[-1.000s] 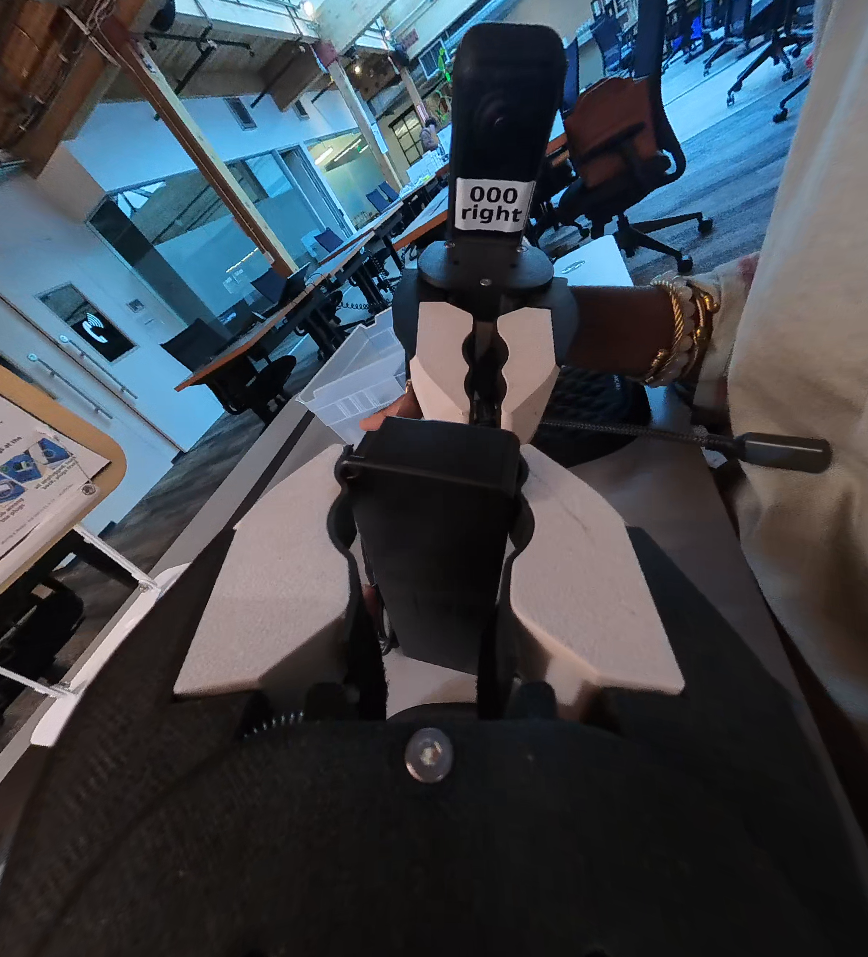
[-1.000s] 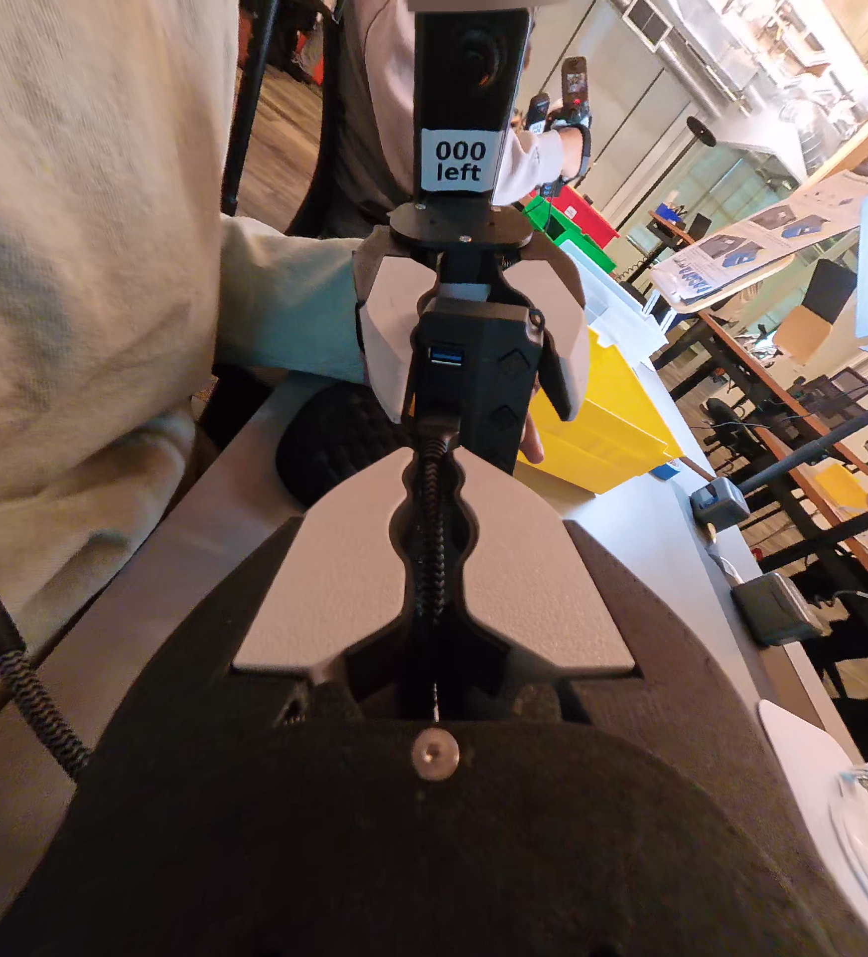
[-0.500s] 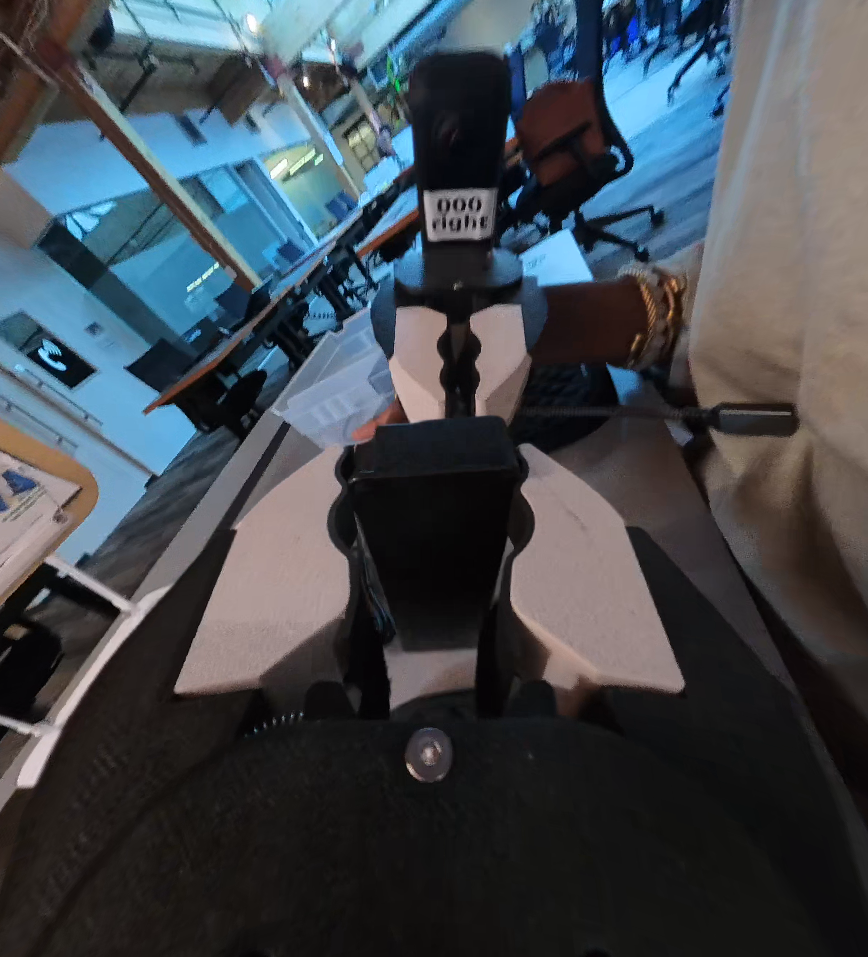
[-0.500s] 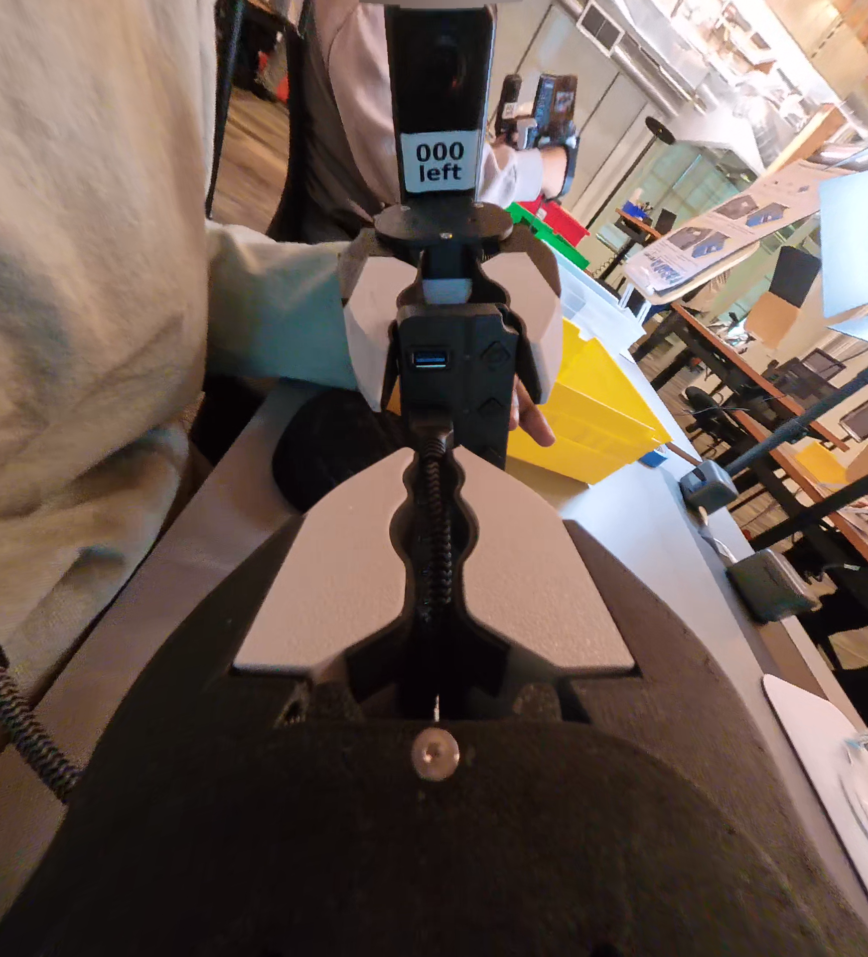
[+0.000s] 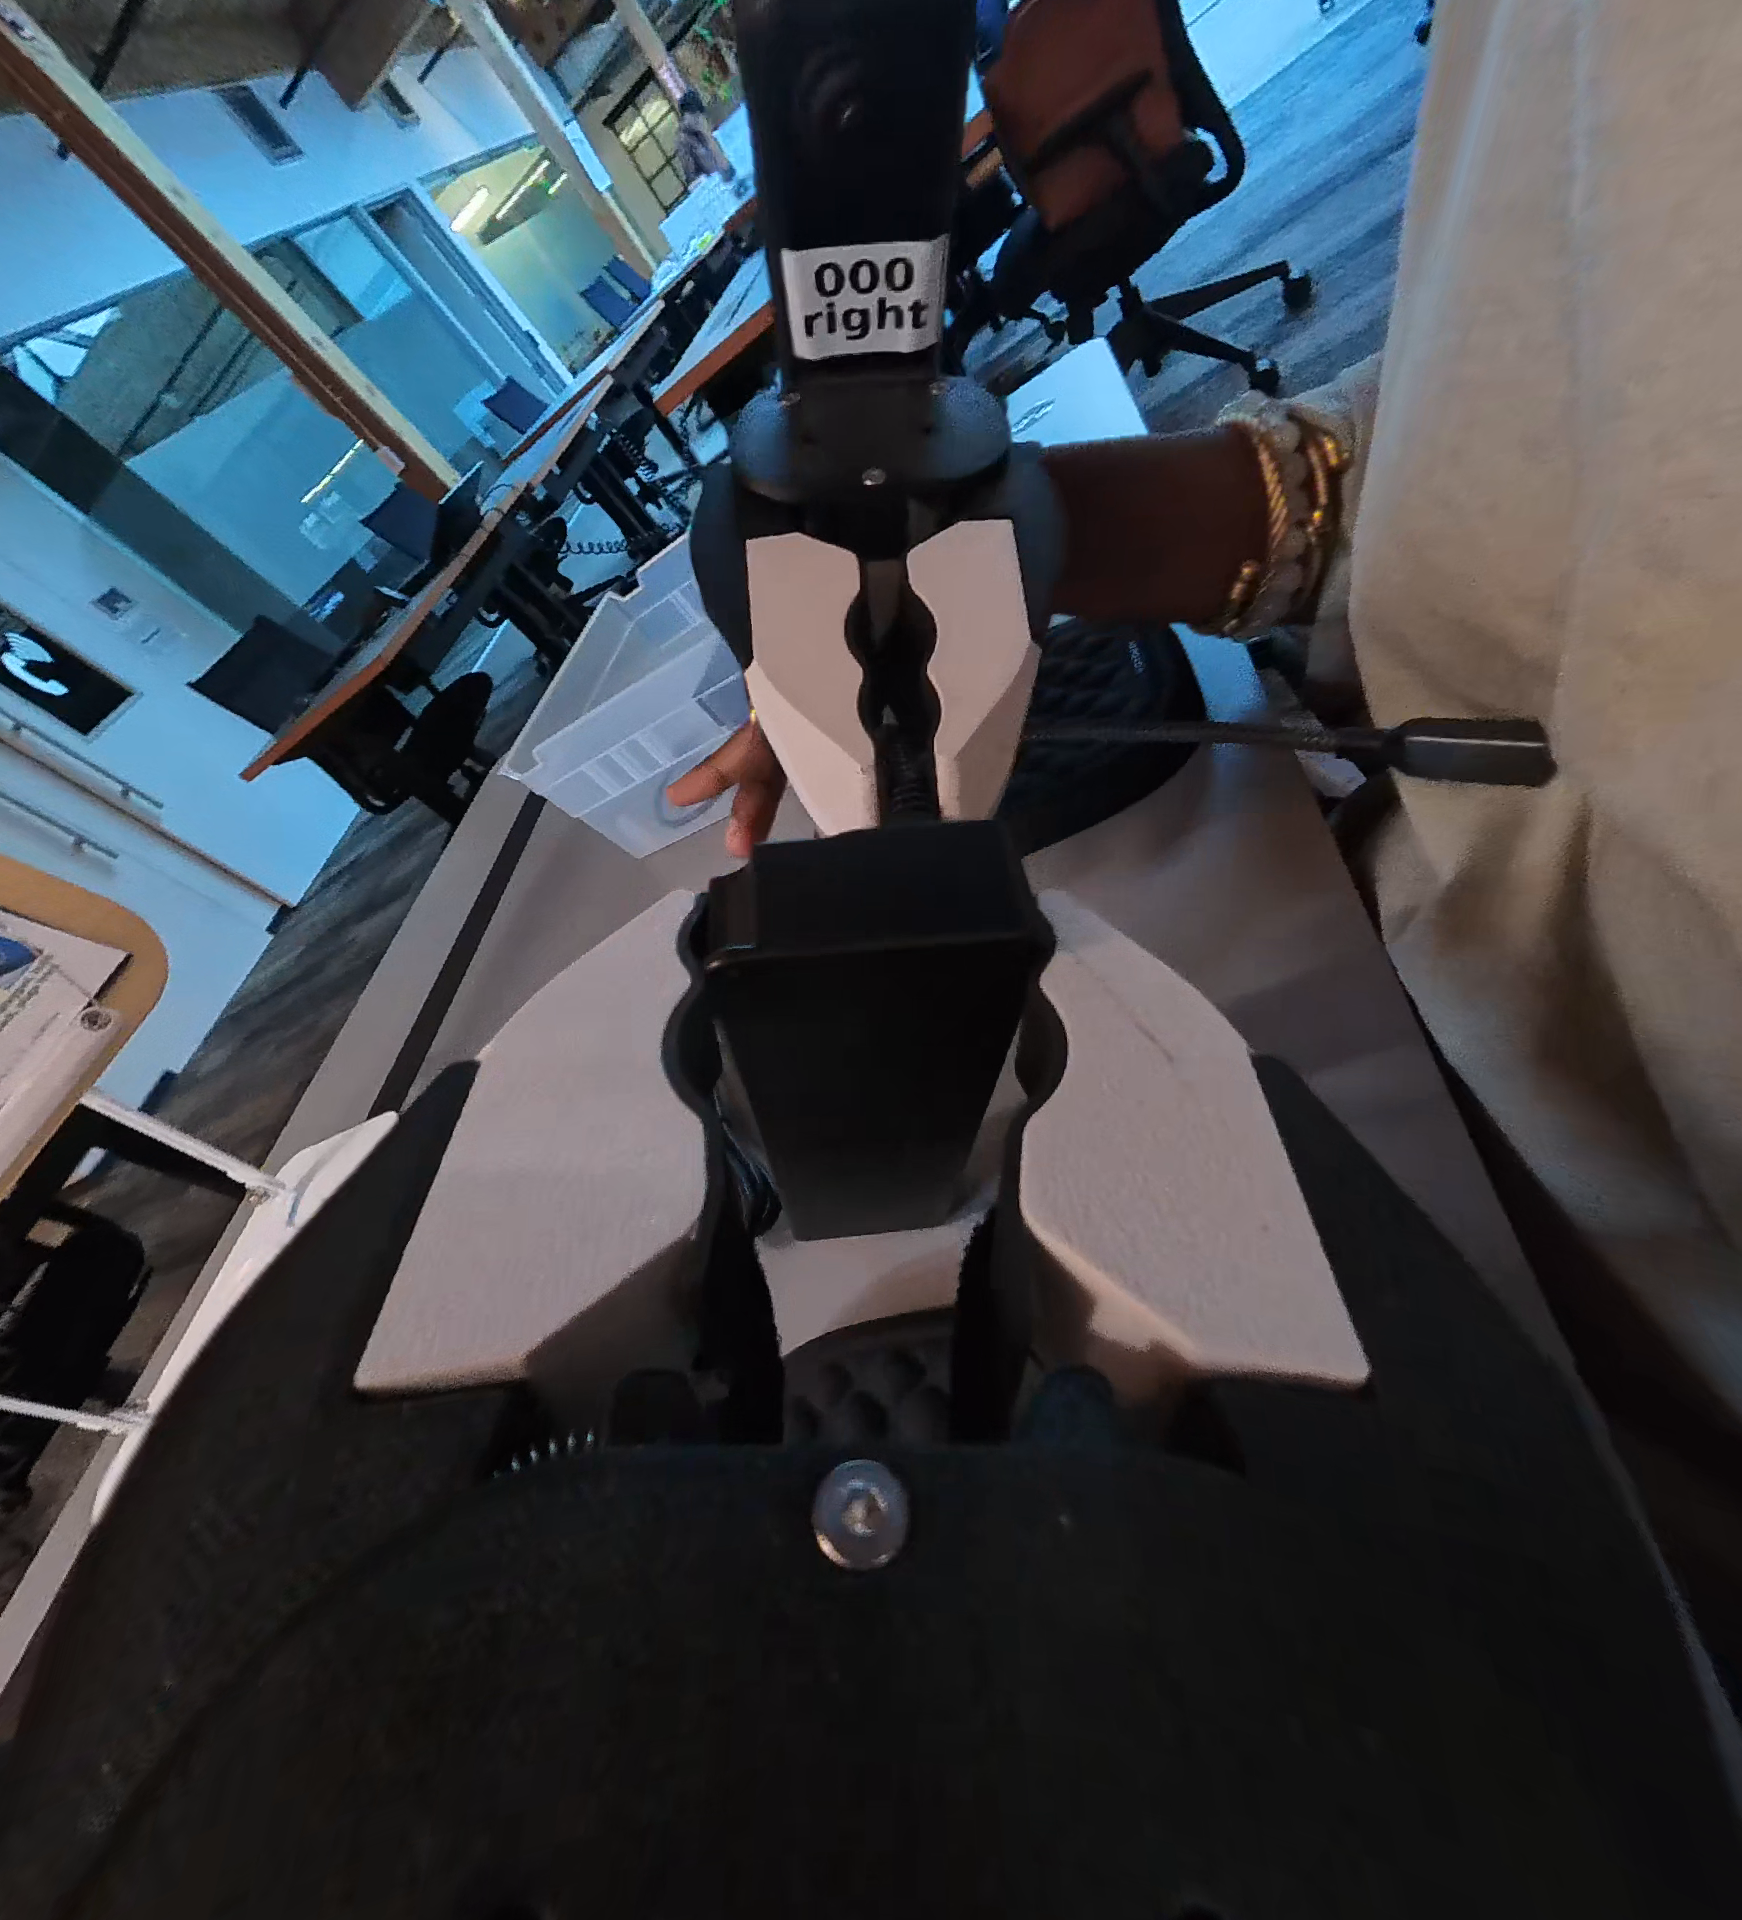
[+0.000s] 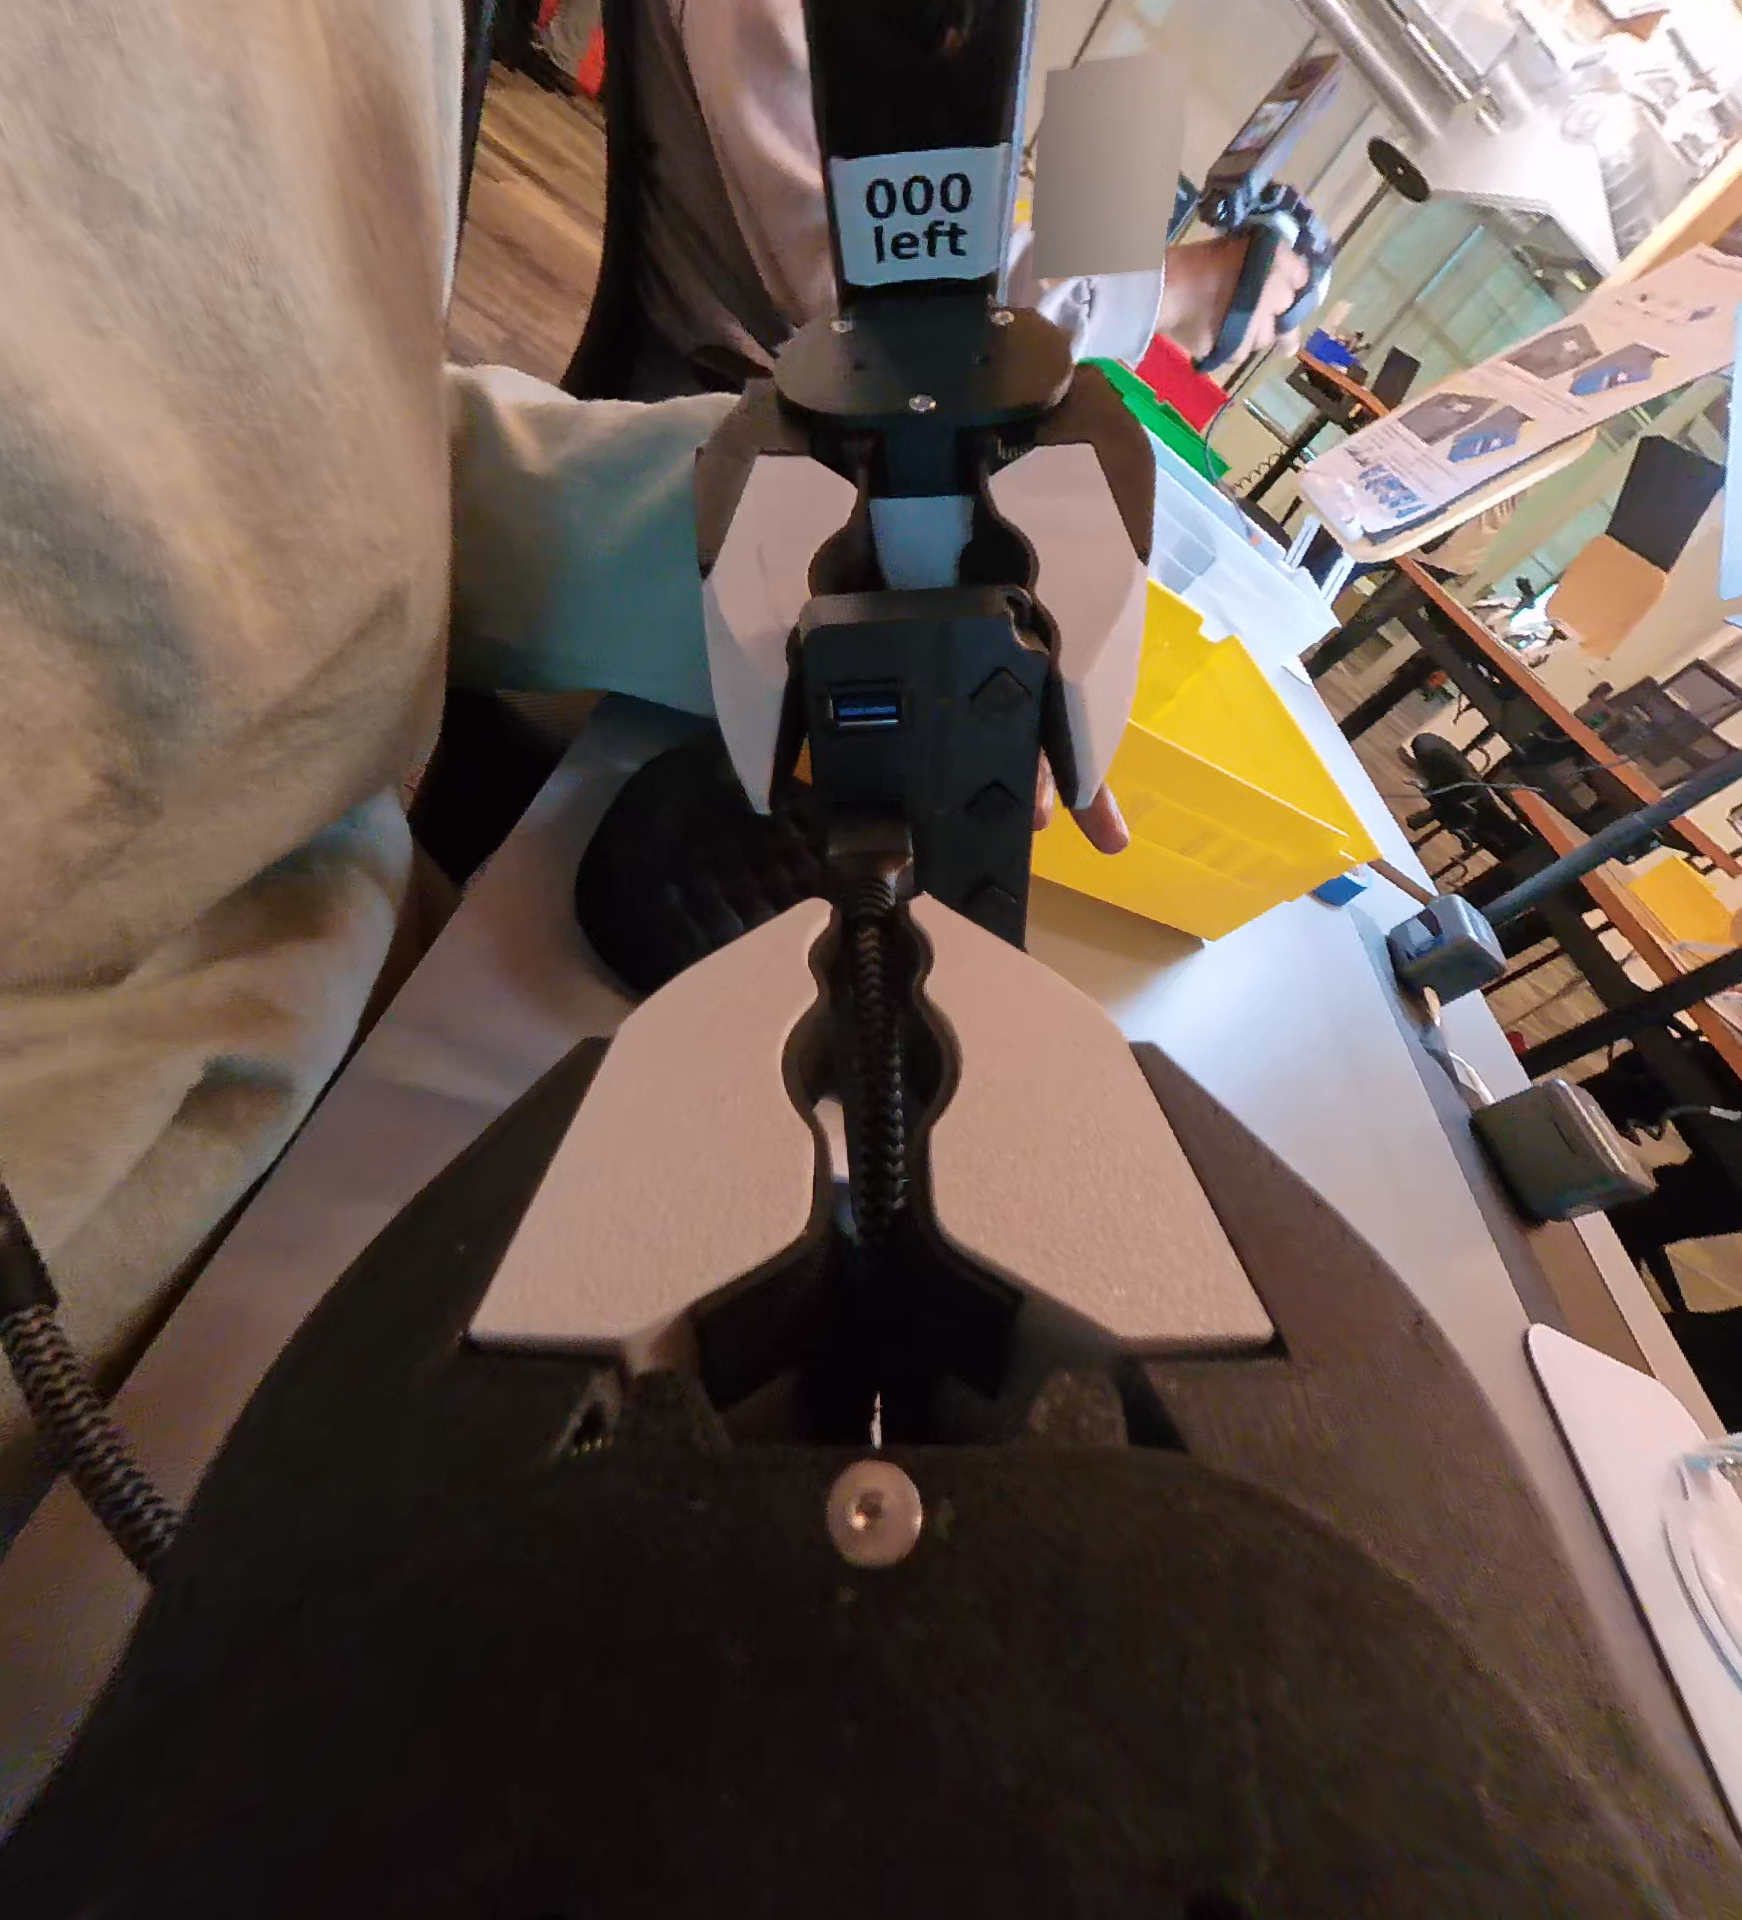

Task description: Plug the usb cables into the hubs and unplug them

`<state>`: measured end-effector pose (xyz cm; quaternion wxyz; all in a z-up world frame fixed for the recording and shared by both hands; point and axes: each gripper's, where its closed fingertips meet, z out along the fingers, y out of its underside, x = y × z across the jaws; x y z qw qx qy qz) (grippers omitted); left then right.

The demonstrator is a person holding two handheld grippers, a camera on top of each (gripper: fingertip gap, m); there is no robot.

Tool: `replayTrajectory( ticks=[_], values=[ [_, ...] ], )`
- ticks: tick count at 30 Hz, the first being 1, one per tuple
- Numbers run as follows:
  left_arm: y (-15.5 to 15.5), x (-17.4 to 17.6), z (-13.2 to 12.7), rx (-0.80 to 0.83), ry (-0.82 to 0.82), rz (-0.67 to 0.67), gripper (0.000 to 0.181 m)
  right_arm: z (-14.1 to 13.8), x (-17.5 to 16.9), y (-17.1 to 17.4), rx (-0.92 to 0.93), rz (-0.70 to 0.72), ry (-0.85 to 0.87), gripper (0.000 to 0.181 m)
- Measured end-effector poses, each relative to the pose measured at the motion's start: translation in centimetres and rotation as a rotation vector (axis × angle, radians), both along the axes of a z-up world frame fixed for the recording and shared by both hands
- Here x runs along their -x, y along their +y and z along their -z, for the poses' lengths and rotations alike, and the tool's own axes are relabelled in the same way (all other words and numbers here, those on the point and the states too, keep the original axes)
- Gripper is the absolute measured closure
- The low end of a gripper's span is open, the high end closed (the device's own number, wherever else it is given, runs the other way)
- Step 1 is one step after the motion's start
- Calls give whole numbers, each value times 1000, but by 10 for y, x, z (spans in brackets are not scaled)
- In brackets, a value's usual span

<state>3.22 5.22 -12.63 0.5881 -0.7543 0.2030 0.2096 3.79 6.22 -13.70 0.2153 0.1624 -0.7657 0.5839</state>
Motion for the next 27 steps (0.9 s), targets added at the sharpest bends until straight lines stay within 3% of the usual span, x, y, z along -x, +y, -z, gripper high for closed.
replayTrajectory(
  ticks=[8,14,19,24,27],
  values=[
    [4,-13,6,45,45,45,126,3,-8,4,-66,-107,15,173],
    [-3,-3,6,27,24,-3,126,5,-6,1,-53,-14,5,173],
    [2,-20,9,31,67,68,126,5,-18,5,-75,-134,-7,173],
    [-6,2,3,13,75,-53,126,1,-1,-1,-47,-21,25,173],
    [-7,-3,-1,-5,31,-32,126,-2,-7,-1,-33,-26,32,173]
  ],
)
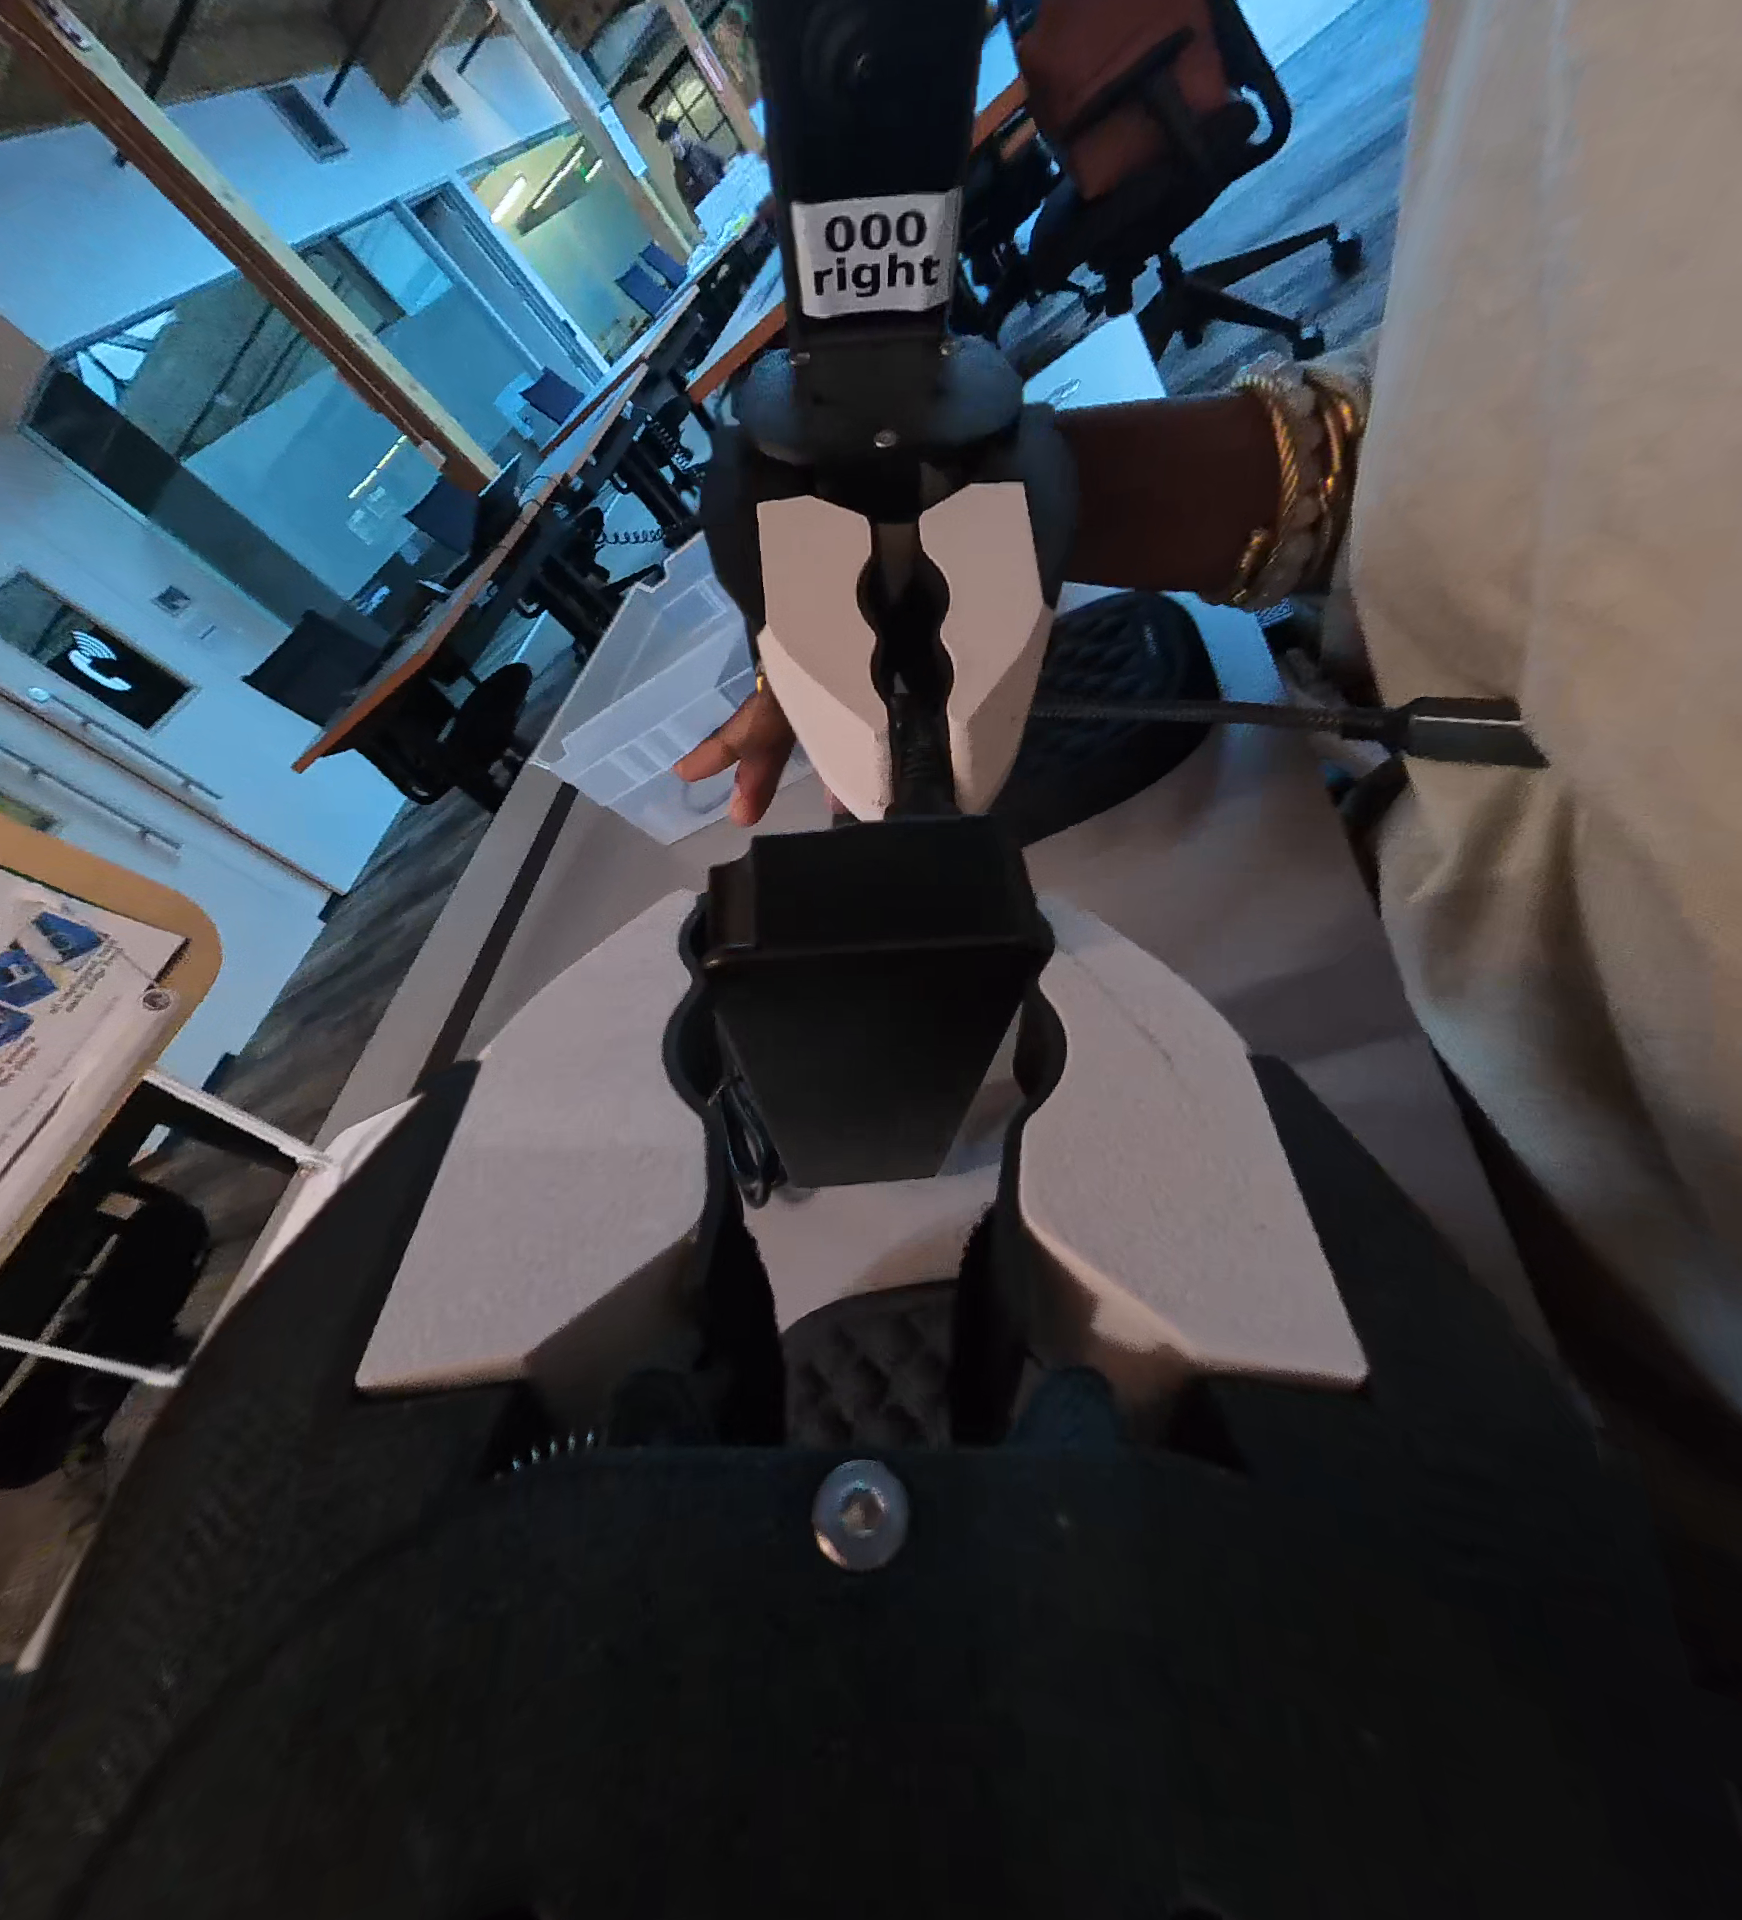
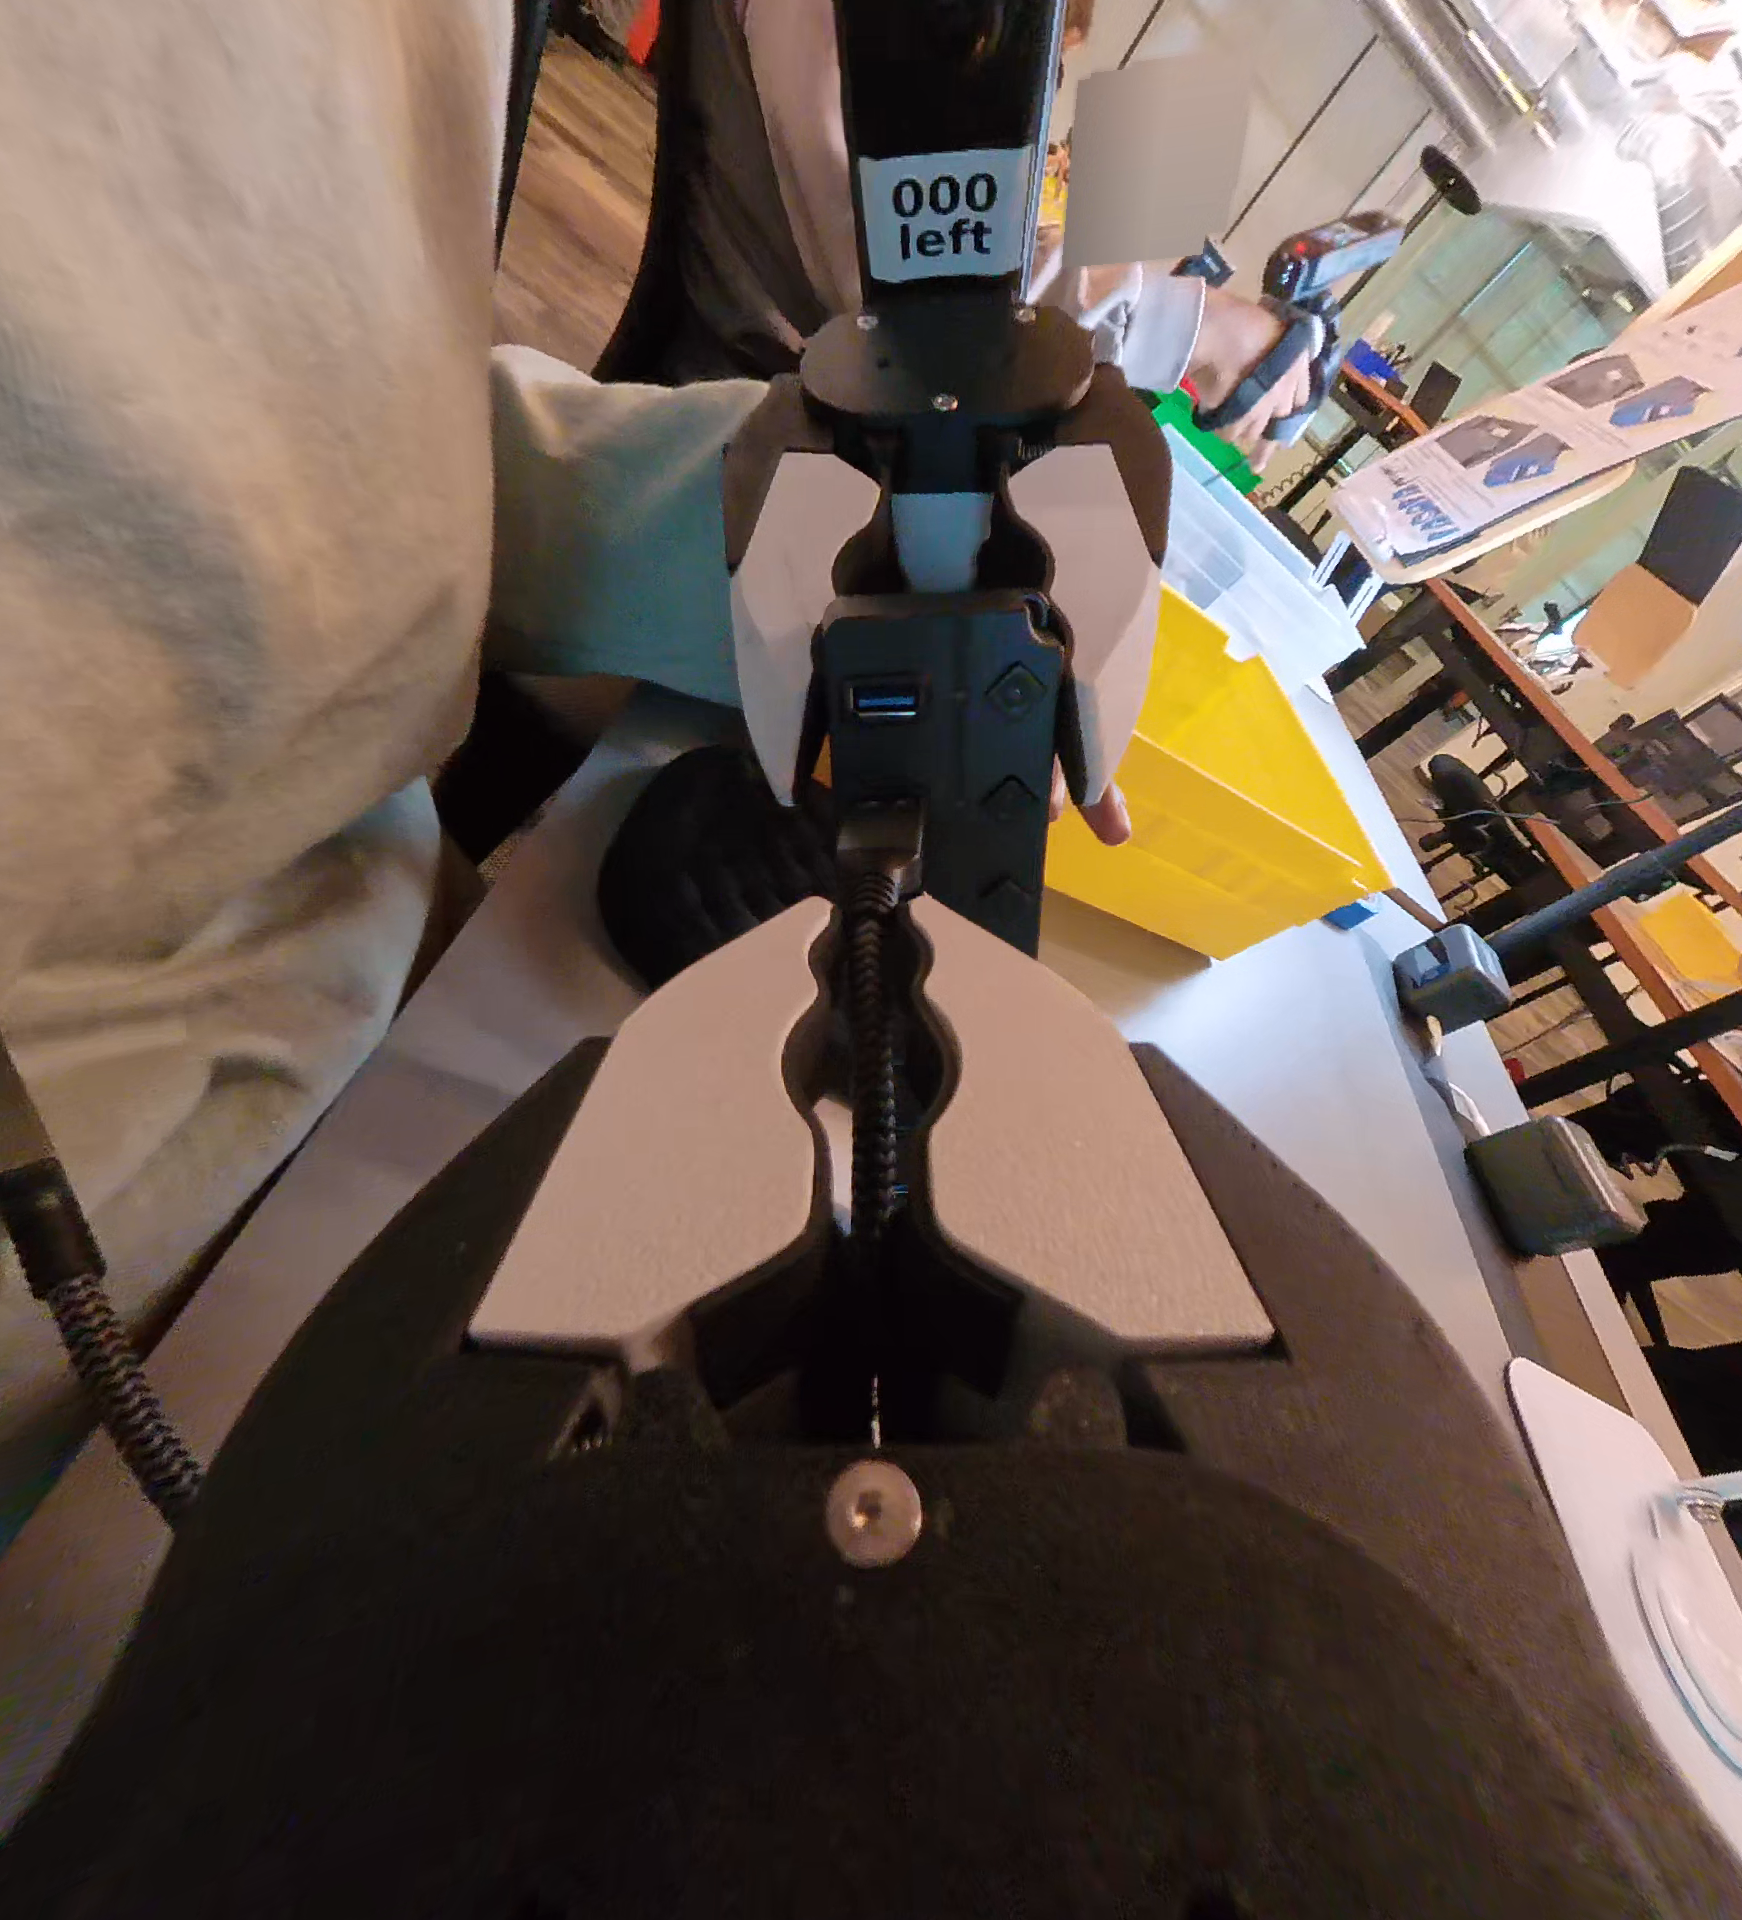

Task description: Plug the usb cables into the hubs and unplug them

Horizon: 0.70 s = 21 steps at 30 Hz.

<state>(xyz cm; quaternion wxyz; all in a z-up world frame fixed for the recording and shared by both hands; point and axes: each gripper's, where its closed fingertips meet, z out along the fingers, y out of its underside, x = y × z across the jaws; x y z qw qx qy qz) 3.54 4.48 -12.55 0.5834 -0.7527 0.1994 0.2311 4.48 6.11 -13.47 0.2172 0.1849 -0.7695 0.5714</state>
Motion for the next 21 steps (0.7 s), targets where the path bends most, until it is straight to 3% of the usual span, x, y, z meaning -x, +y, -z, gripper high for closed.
replayTrajectory(
  ticks=[6,10,12,16,21],
  values=[
    [10,-7,6,51,15,23,126,1,2,10,-36,-39,13,173],
    [-15,25,-4,27,31,-155,127,-5,-3,22,-7,-9,-3,173],
    [-19,16,-11,-4,12,-111,127,-20,-1,37,85,31,0,173],
    [-4,3,-9,4,0,-45,126,-86,33,92,396,319,145,173],
    [-3,7,-1,18,6,-75,127,-184,40,211,830,763,399,173]
  ],
)
